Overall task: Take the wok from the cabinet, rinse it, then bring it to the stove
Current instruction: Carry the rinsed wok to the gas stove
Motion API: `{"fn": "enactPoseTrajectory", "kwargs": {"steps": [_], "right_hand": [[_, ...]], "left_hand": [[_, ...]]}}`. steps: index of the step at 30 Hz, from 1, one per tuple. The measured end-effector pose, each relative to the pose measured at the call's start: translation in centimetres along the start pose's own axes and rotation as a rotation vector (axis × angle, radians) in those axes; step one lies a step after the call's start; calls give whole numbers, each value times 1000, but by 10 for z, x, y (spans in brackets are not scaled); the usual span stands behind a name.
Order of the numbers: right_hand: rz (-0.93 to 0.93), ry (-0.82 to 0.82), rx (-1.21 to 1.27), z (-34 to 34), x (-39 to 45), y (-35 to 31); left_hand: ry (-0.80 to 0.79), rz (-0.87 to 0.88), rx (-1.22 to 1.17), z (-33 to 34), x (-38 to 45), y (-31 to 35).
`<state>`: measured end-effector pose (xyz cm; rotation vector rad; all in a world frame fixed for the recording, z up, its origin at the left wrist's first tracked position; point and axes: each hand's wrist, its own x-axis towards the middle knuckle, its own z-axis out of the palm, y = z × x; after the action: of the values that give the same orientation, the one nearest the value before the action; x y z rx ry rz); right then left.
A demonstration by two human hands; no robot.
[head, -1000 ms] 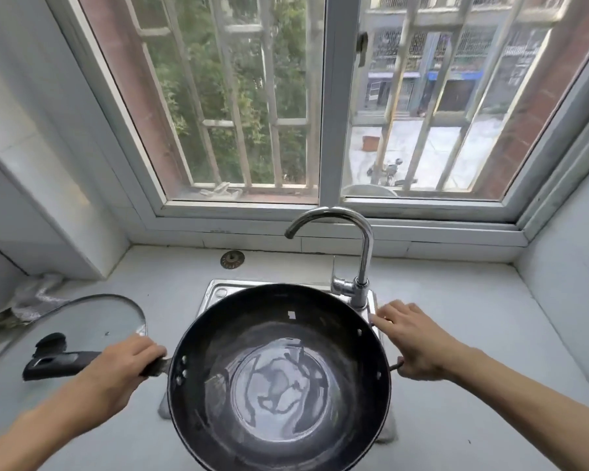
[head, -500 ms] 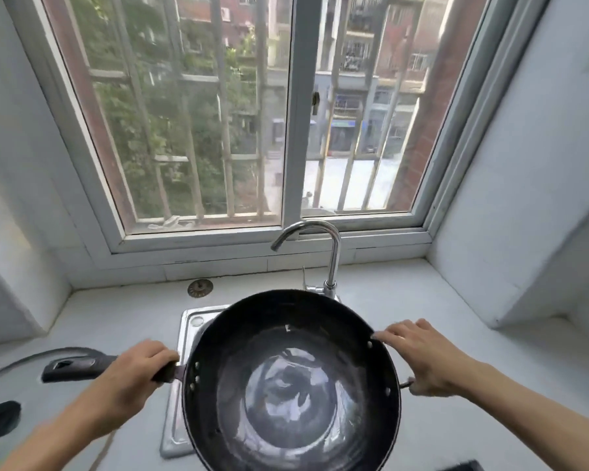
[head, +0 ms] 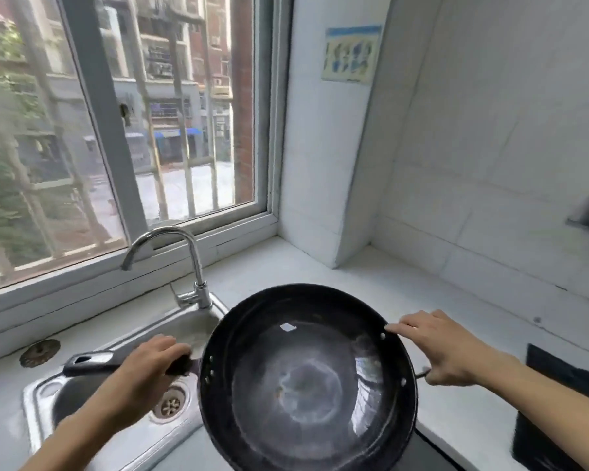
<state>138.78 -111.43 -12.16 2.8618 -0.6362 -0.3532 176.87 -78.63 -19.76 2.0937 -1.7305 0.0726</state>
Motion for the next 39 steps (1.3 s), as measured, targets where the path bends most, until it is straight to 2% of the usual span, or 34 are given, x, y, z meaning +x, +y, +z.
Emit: {"fn": "enactPoseTrajectory", "kwargs": {"steps": [9, 18, 26, 30, 35, 39], "right_hand": [[327, 40, 59, 44, -192, 93], [588, 40, 152, 101, -376, 166], [897, 32, 218, 135, -506, 161], [1057, 14, 201, 140, -564, 146], [1282, -72, 162, 134, -623, 115], [1407, -157, 124, 129, -671, 87]], "left_hand": [[-85, 254, -18, 34, 108, 163], [-167, 466, -48, 80, 158, 355], [-238, 702, -51, 126, 227, 482], [-258, 860, -140, 160, 254, 544], [-282, 1030, -281, 211, 274, 621], [-270, 1146, -341, 237, 258, 688]]}}
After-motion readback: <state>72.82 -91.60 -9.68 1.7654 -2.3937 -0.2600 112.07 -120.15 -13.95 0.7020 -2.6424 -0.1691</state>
